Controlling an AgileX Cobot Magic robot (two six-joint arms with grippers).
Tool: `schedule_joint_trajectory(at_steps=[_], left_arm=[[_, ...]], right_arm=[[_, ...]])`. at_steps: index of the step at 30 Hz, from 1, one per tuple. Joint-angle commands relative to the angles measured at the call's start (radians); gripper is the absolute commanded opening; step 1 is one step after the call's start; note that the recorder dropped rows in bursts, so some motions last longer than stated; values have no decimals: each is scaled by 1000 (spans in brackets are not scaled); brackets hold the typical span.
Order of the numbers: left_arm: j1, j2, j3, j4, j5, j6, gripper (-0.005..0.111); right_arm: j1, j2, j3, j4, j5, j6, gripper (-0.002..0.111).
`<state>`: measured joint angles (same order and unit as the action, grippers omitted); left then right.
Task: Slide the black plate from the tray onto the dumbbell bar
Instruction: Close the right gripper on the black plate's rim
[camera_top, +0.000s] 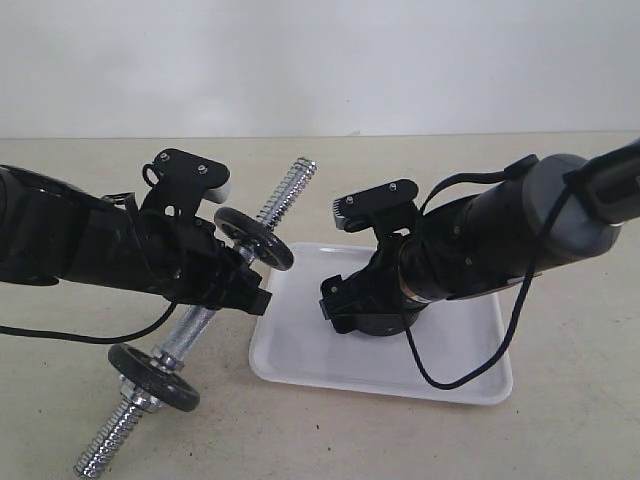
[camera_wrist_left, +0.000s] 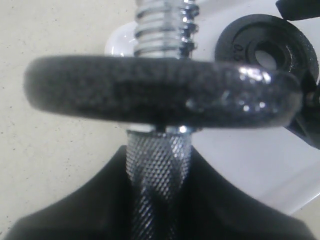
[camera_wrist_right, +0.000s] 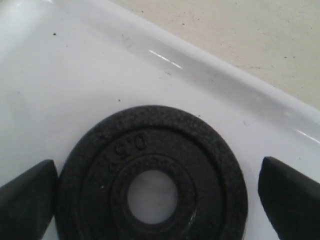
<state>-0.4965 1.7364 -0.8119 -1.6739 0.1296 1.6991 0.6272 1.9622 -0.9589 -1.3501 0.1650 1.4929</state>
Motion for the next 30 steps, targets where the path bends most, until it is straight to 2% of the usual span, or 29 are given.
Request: schedule_joint_trajectory(at_steps=[1, 30], left_arm=[[-2, -55, -27, -10, 49, 8, 4], [-2, -55, -27, -10, 49, 8, 4]], right_arm=[[1, 3, -3, 4, 7, -7, 105], [1, 3, 13, 171, -33, -7, 105]])
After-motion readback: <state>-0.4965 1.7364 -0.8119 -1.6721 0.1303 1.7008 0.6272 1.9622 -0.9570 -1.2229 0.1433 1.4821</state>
